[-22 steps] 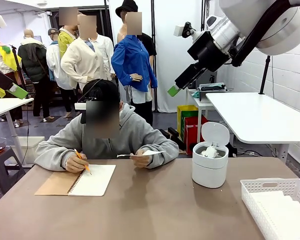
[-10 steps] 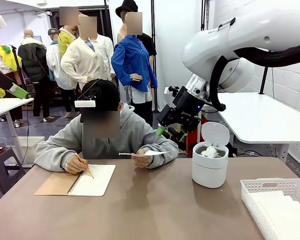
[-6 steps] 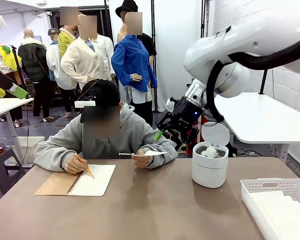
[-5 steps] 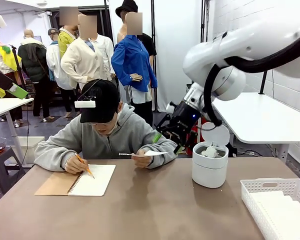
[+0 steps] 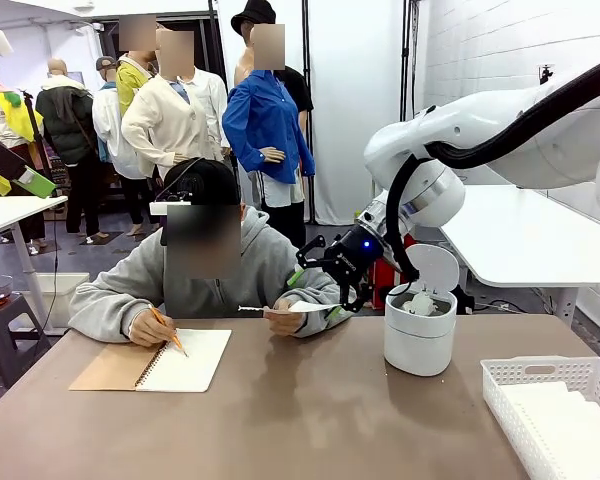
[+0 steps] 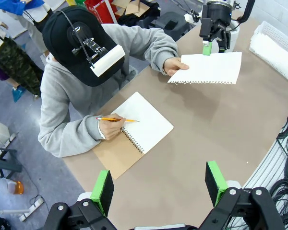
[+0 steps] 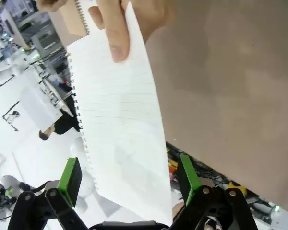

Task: Sort the paper based on its condition.
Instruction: If a person hands you a paper, place it in the Organizing basket , and if it's crumpled, put it in the Trash can.

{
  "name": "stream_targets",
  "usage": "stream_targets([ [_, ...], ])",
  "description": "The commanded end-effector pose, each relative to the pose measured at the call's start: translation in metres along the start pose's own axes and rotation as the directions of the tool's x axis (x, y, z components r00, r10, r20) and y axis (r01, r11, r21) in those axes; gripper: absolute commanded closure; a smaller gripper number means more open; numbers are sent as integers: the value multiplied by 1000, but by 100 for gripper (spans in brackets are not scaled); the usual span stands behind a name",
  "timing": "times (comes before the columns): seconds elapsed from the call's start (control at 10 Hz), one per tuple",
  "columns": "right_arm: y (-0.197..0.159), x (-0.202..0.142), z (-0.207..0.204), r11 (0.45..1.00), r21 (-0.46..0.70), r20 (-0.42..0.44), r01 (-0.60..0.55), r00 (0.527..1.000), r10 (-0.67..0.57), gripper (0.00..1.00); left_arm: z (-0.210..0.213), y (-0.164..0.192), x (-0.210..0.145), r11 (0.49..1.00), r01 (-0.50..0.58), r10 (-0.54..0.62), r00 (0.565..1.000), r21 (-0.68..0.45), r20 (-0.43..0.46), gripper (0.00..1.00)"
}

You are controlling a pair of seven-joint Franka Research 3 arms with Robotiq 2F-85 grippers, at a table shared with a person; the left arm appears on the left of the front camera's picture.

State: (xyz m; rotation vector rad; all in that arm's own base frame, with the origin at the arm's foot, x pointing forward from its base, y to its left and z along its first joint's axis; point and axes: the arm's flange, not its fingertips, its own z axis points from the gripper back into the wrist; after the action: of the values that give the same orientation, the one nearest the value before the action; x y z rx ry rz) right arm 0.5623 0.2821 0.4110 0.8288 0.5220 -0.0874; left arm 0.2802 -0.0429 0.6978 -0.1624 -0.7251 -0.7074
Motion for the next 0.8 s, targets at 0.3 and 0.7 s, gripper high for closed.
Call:
stream_targets([
  [0.3, -3, -10, -12, 997, 49, -89, 58, 995, -53, 0, 0, 0, -1, 1000, -2, 2, 1000, 0, 1, 0],
  [0.7, -8, -20, -14, 997, 68, -114, -23, 993, 30, 40, 0, 0, -1, 1000, -2, 2, 1000, 0, 1, 0],
])
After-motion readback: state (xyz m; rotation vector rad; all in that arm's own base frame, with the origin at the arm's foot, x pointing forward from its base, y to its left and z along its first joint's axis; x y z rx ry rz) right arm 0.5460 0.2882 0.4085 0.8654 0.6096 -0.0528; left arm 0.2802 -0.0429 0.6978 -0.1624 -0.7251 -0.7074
